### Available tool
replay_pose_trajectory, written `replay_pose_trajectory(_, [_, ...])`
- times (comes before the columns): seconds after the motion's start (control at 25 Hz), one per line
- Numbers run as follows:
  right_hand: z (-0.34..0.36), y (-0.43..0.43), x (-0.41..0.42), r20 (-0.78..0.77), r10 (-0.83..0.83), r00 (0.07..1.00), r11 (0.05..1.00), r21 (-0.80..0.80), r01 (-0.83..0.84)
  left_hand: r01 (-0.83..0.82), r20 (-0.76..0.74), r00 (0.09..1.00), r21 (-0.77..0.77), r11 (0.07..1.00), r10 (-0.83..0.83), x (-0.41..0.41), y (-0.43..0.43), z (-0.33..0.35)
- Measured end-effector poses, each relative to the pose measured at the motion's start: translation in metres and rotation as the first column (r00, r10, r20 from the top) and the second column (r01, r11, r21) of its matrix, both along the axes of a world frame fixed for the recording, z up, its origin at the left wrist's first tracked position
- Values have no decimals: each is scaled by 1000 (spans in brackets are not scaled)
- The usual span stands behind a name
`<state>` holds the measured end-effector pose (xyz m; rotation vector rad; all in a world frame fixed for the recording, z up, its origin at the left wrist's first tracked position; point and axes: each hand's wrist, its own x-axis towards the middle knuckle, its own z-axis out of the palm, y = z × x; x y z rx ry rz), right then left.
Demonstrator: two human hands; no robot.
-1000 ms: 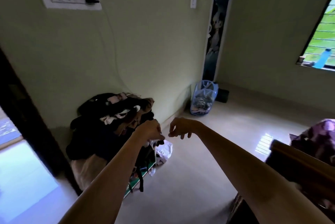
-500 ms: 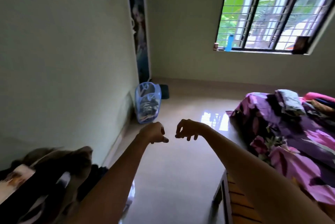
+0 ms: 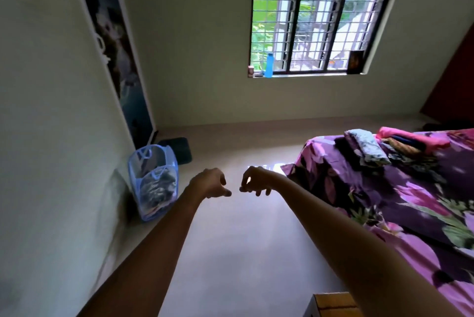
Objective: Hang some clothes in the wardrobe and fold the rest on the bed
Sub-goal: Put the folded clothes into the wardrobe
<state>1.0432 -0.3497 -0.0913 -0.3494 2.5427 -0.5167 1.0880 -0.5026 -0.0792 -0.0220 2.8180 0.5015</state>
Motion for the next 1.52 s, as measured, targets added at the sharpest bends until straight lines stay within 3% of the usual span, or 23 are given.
replay_pose_trajectory(0.12, [-6, 15, -55, 37, -64, 997, 997, 41, 62, 100, 84, 991, 6, 995, -101, -71, 16, -15])
replay_pose_trajectory(0.4, [-17, 77, -188, 20, -306, 952, 947, 106, 302, 367, 62, 927, 46, 929, -369, -250, 73, -22])
replay_pose_trajectory(0.6, [-11, 129, -261, -60, -498, 865, 863, 62, 501, 607, 25, 795, 11, 795, -607, -365, 130, -15])
replay_pose_trajectory(0.84, [-30, 197, -318, -18, -647, 762, 759, 75, 646, 801, 58, 599, -26, 599, -799, -446, 213, -30])
replay_pose_trajectory(1.04, [-52, 285, -380, -14, -717, 697, 696, 55, 716, 853, 48, 523, -40, 521, -851, -522, 306, -62])
replay_pose_trajectory(1.36, [-49, 436, -489, -31, -766, 642, 641, 34, 767, 851, 11, 525, -8, 525, -851, -636, 465, -67])
replay_pose_trajectory(1.52, [-72, 490, -531, 65, -781, 622, 625, 52, 779, 862, 110, 505, -12, 507, -856, -682, 518, -91])
